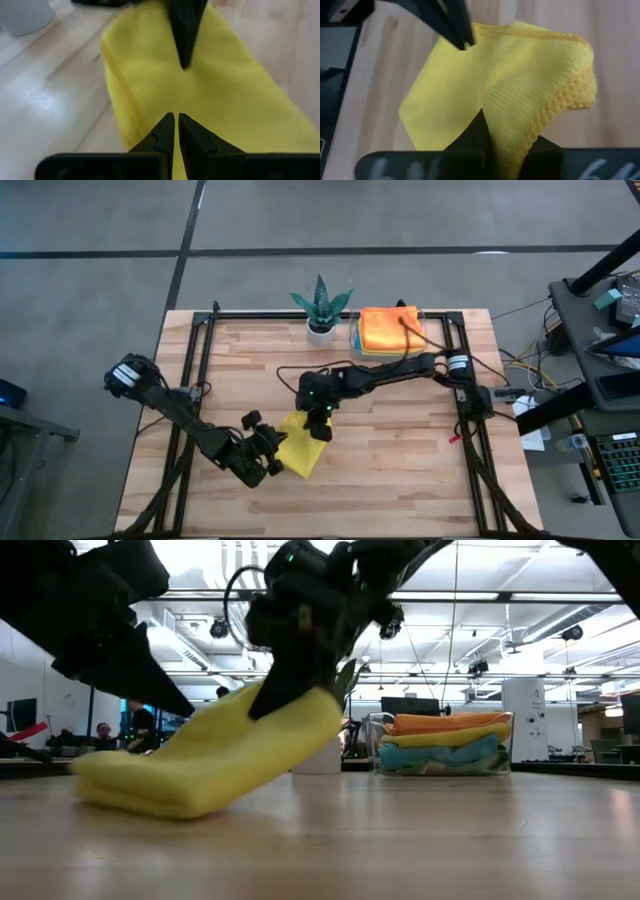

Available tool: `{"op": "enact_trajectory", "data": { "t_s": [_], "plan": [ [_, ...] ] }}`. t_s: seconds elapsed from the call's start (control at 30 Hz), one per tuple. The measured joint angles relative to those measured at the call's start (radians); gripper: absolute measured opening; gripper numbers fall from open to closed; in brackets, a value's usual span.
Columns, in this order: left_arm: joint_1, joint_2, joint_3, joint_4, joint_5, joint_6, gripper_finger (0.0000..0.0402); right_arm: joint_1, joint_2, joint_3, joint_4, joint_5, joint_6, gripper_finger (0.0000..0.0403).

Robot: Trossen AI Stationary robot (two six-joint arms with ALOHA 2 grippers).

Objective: Fold microfiber towels
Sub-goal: Put the yellow microfiber towel into the transparent bin

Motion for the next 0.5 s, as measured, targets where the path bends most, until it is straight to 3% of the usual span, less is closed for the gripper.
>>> {"op": "enact_trajectory", "data": {
  "t_s": [0.17, 0.5],
  "plan": [
    [0.0, -0.001, 0.006, 0.064, -0.01, -0.021, 0.001, -0.008, -0.12, -0.001, -0.14, 0.091, -0.013, 0.0013],
    [0.0, 0.012, -0.003, 0.115, -0.032, -0.012, 0.001, -0.103, -0.402, -0.001, -0.294, 0.126, 0.101, 0.0013]
  ]
}}
